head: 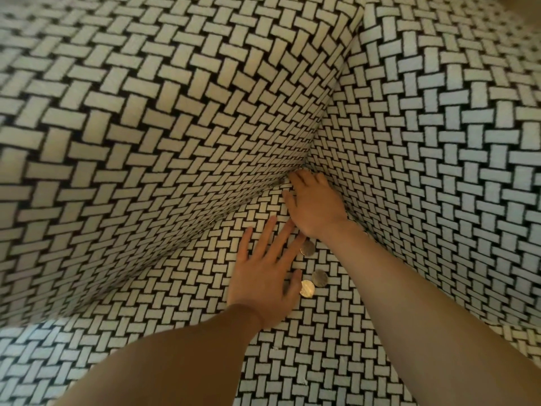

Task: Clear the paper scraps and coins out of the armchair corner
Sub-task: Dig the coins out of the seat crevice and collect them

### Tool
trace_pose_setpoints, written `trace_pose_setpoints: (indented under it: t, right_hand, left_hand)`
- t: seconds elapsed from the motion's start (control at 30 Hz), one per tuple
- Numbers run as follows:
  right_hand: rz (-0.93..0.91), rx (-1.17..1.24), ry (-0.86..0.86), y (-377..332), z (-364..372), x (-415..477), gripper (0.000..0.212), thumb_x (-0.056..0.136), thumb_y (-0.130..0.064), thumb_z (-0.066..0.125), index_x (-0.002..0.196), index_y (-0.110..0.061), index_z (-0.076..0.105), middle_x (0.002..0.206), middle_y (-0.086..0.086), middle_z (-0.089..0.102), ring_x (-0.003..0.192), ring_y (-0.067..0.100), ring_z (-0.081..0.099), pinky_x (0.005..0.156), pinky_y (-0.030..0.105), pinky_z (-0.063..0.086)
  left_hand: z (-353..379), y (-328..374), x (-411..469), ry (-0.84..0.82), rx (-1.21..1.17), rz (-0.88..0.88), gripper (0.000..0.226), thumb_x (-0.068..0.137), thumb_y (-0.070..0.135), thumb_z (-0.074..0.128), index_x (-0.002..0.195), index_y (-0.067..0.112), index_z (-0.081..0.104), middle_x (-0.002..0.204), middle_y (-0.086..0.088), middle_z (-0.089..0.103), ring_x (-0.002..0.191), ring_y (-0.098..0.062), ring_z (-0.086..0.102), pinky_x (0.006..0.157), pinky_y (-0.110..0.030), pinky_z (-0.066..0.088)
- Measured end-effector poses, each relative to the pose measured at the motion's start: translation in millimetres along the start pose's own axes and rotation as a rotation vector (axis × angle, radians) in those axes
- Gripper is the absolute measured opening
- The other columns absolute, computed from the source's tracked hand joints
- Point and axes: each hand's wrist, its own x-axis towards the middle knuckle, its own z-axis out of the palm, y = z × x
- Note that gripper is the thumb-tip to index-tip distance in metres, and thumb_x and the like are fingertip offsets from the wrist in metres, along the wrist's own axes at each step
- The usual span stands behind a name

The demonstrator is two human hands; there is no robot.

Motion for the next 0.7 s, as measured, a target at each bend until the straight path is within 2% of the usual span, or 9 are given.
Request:
trace_pose_setpoints:
  t: [0.1,0.23,0.4,0.57,0.7]
  right_hand:
    - [-0.045,0.023,0.026,5,2,-2,0.049,0.101,-0.033,0.026,0.146,-0.016,0.027,0.151,0.001,0.029,0.135,0.021,0.025,0.111,0.036,0.028]
    - [-0.094,0.080,0.126,12,8,-22,0.045,0.101,-0.020,0.031,0.145,-0.010,0.031,0.148,0.006,0.034,0.134,0.022,0.030,0.113,0.027,0.018]
    - [-0.153,0.160,0.174,25,11,-56,0.044,0.098,-0.008,0.038,0.142,-0.005,0.035,0.145,0.012,0.038,0.134,0.024,0.035,0.114,0.024,0.019]
    - [-0.169,0.136,0.174,38,13,-90,0.043,0.096,-0.007,0.042,0.139,-0.006,0.042,0.140,0.008,0.046,0.126,0.024,0.044,0.110,0.024,0.024]
    - [-0.177,0.087,0.190,42,14,-116,0.041,0.092,-0.009,0.043,0.133,-0.006,0.050,0.132,0.006,0.053,0.120,0.022,0.051,0.107,0.030,0.036]
  left_hand:
    - [-1,0,0,-0.001,-0.009,-0.003,0.060,0.088,0.043,0.035,0.145,0.026,0.030,0.156,0.001,0.023,0.145,-0.023,0.015,0.111,-0.051,0.011]
    - [-1,0,-1,-0.003,-0.003,0.001,0.060,0.089,0.043,0.032,0.146,0.026,0.027,0.157,0.002,0.020,0.145,-0.023,0.012,0.112,-0.051,0.010]
    - [-1,0,-1,-0.003,-0.013,-0.001,0.061,0.091,0.043,0.029,0.149,0.027,0.023,0.157,0.002,0.019,0.146,-0.023,0.011,0.112,-0.051,0.009]
    - [0,0,-1,-0.002,-0.015,0.000,0.060,0.091,0.044,0.027,0.149,0.028,0.023,0.157,0.003,0.018,0.146,-0.022,0.010,0.113,-0.050,0.007]
    - [0,-1,-1,-0.003,-0.003,-0.002,0.060,0.092,0.044,0.025,0.149,0.028,0.021,0.157,0.003,0.017,0.146,-0.023,0.010,0.113,-0.051,0.008]
